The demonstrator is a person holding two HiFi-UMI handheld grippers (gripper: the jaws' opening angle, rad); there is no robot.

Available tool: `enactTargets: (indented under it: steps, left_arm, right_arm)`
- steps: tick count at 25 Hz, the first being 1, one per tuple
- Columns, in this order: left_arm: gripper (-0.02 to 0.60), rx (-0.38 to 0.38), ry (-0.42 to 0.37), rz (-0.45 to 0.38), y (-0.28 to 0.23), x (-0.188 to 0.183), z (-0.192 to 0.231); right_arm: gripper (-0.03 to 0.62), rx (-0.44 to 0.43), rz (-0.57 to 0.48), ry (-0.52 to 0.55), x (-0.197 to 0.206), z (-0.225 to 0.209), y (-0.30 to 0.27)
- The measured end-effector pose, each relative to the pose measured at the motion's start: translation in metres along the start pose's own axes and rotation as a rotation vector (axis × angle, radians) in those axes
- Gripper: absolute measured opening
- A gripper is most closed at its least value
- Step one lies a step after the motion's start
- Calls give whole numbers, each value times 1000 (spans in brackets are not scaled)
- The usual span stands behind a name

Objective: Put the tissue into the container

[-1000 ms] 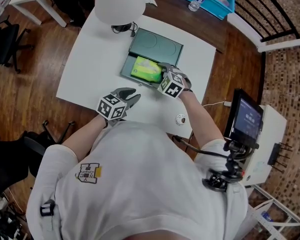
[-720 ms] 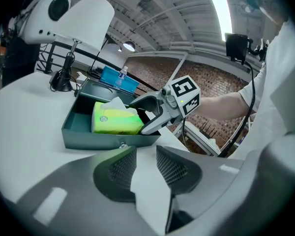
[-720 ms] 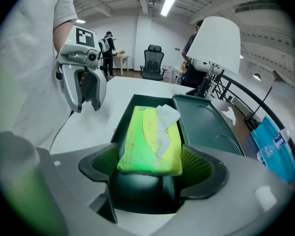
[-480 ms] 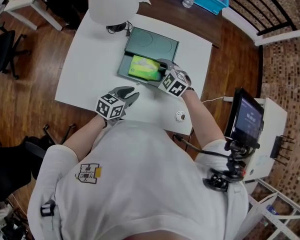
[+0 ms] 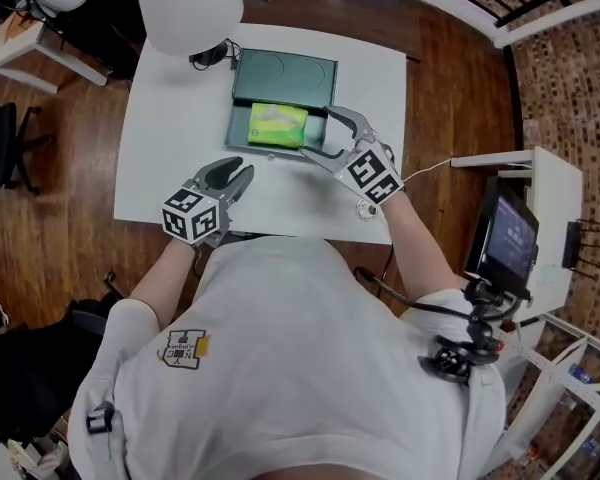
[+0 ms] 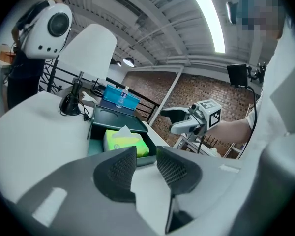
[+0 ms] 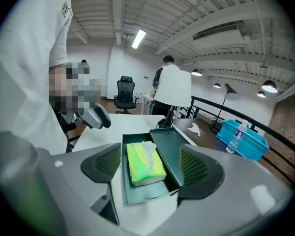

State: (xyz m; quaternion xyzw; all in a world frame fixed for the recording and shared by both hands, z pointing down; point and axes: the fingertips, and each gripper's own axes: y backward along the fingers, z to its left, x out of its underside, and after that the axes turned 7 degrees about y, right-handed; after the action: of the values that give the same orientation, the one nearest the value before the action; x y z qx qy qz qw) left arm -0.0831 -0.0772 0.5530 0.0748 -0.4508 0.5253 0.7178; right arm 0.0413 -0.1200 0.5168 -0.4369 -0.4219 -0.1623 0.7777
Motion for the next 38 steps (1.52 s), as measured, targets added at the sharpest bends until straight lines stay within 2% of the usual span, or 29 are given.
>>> enactTargets:
  steps: [3,8,11,14,19,22,24,26,31,38]
  left_arm:
    - [106,8,-17,10,7,-2,1]
    - [107,10,-2,43,12,17,4]
    - [106,23,-4,93,13,37,4]
    - [106,34,-4,144,13,58,3]
    - [106,51,3,182,13,82,-2]
    - [99,47,-5,218,9,98,-2]
    - [48,38,-7,239,8,107,-1]
    - [36,29,-5,253,8,113,1]
    - [29,14,0,270,6,118,5]
    - [29,8,5,278,4,120,8]
  right_arm:
    - [350,50,-47,-80,-4,9,18]
    - [317,54,-129,-255,12,47,32]
    - [273,48,-133,-333,33,74,33]
    - [265,31,-101,-389,55,101,27]
    - [254,4,-60,-426,78,132,19]
    - [200,-16,-22,-440,91,148,11]
    - [179,-23,1,-460,101,157,6]
    - [156,-32,16,-476,107,165,-1]
    - [129,-40,42,-483,115,174,-6]
    - [44,-32,64,-482,122,178,-8]
